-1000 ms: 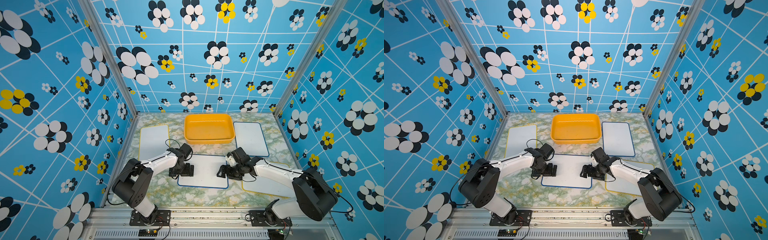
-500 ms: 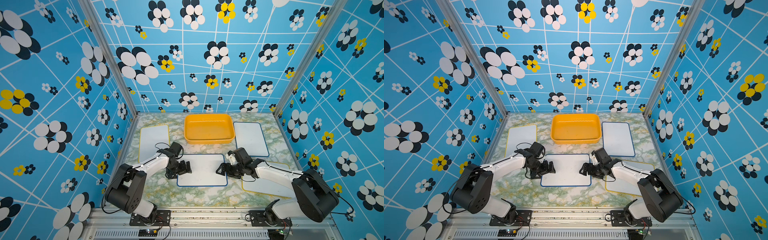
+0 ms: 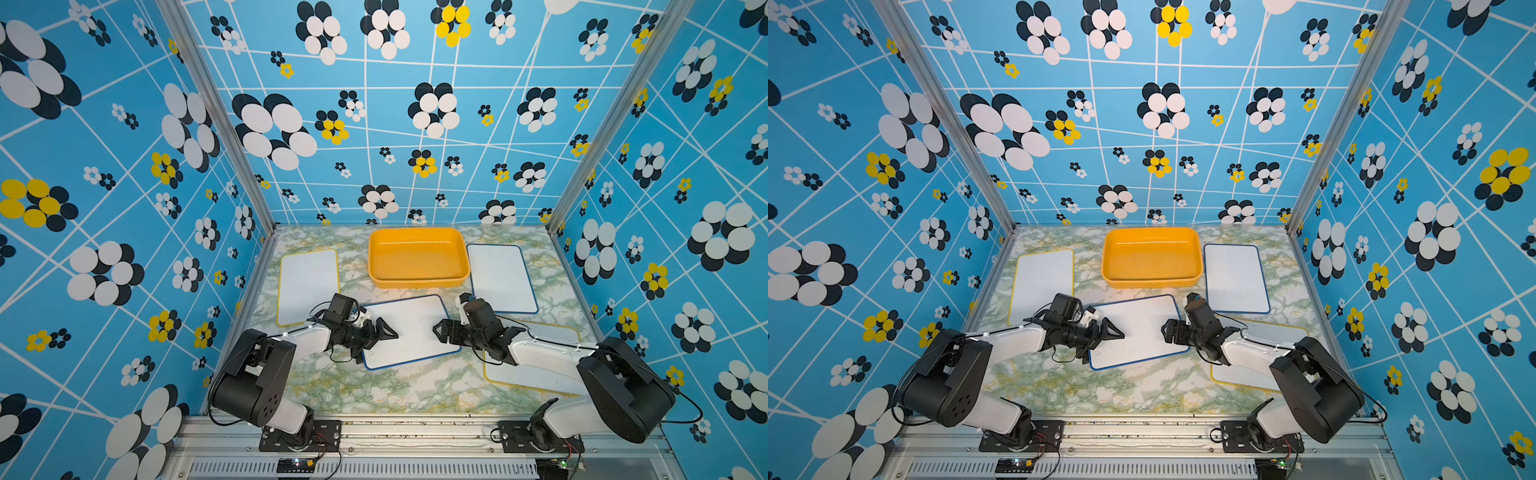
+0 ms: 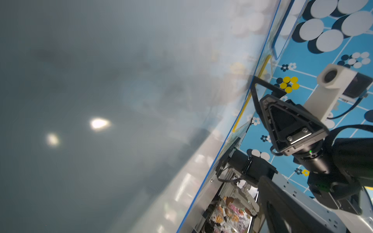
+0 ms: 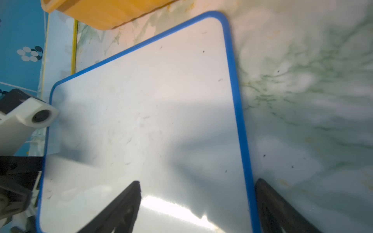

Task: Put the whiteboard into the storage box
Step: Pick up the whiteboard at the center of the board.

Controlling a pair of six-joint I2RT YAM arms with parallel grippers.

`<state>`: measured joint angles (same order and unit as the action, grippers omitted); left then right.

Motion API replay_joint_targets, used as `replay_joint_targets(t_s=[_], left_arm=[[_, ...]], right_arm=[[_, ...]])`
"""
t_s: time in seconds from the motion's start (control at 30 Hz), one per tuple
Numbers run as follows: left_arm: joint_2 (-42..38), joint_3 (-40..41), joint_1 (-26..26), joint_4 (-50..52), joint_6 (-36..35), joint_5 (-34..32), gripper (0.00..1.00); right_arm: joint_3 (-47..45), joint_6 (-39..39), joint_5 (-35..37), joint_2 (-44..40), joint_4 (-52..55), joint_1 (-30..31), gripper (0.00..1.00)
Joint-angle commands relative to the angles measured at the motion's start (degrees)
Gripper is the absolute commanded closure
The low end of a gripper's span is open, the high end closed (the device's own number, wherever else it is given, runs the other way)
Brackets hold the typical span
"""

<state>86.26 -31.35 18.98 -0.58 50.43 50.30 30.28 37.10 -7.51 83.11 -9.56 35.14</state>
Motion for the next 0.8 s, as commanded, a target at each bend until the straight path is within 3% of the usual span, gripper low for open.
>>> replay_joint_targets(t_s=[0.0, 0.13, 0.37, 0.57, 0.63, 0.77], left_arm=[[-0.1, 1.1, 0.5, -9.5, 2.2, 5.9, 0.0], [-4.6, -0.7, -1.3, -0.3, -2.9, 4.8, 0.01], [-13.9, -8.3, -7.2, 28.6, -18.4, -1.3, 0.01], [-16.4, -10.1, -8.6, 36.8, -21.7, -2.2, 0.0], [-16.7, -10.7, -8.5, 39.8, -22.9, -3.6, 0.02], [-17.4, -10.3, -8.6, 41.0, -23.5, -2.4, 0.2]], right_arm=[[-5.0, 5.4, -20.4, 4.0, 13.9, 4.7, 0.1], [-4.7, 4.7, -18.9, 2.9, 16.5, 4.7, 0.1], [-2.6, 0.1, -14.0, 1.0, 25.3, 4.2, 0.1], [-1.6, -1.6, -13.5, 2.1, 26.5, 2.9, 0.1], [-1.4, -2.2, -13.2, 2.3, 27.0, 2.3, 0.1], [-1.1, -2.9, -13.5, 2.5, 26.8, 1.5, 0.1]])
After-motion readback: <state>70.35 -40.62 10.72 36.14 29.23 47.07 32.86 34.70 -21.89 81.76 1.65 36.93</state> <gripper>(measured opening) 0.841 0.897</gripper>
